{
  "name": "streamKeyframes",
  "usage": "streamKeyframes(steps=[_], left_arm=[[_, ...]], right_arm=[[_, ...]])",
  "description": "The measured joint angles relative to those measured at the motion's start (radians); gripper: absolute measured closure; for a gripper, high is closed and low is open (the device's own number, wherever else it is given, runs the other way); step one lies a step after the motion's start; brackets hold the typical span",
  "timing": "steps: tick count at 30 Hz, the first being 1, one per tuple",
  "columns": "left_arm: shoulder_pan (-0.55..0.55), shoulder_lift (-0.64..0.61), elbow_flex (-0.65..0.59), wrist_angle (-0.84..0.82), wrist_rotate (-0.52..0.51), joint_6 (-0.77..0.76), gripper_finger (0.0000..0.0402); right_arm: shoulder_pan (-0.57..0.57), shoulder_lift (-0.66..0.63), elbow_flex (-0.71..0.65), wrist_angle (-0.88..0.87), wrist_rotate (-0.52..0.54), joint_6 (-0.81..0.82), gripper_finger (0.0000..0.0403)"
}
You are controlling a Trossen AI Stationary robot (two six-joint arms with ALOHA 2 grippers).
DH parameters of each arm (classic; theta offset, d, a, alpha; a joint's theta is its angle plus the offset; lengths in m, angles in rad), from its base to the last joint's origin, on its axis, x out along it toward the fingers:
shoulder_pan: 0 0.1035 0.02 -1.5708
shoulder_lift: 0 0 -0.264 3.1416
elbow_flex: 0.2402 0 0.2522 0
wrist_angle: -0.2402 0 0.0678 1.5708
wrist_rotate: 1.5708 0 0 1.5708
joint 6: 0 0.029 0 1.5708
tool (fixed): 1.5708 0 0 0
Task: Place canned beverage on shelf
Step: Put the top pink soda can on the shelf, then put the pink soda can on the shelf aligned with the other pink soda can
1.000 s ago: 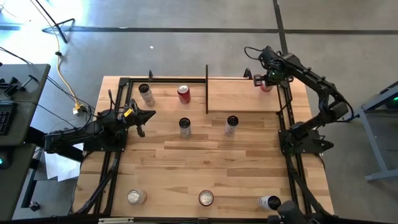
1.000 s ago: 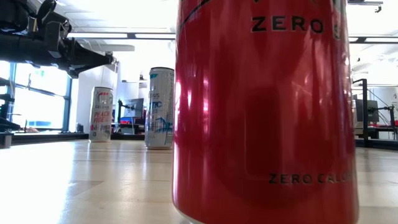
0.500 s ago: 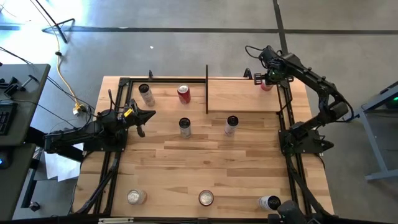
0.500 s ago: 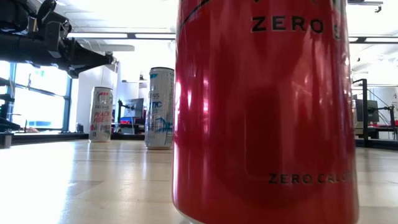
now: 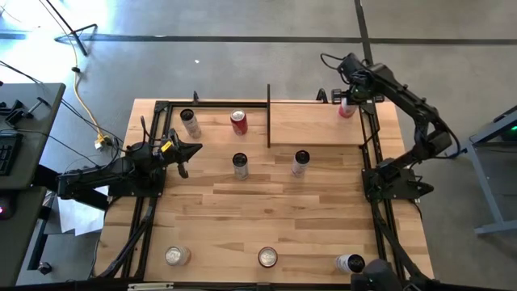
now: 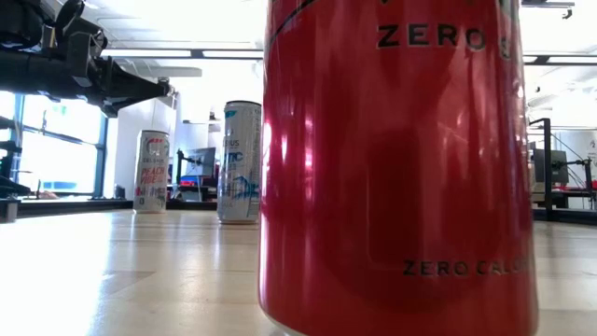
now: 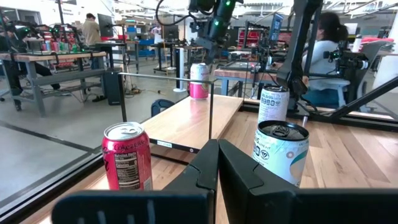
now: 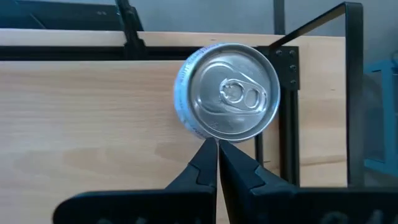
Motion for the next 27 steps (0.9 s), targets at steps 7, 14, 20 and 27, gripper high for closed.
streamKeyframes(steps=[7, 14, 20, 27], left_arm=[[0.000, 0.000, 0.000, 0.000, 0.000, 0.000, 0.0398], [0.000, 0.000, 0.000, 0.000, 0.000, 0.000, 0.0398], [0.000, 0.000, 0.000, 0.000, 0.000, 0.000, 0.0398], [0.000, 0.000, 0.000, 0.000, 0.000, 0.000, 0.0398]], right_arm=[[0.009, 0.013, 0.000, -0.011, 0.030, 0.009, 0.0403], [0.009, 0.013, 0.000, -0.015, 0.027, -0.001, 0.0403], [0.014, 0.013, 0.017, -0.052, 0.011, -0.030, 0.0403], [0.132, 0.012, 0.178, -0.193, -0.008, -0.147, 0.0403]])
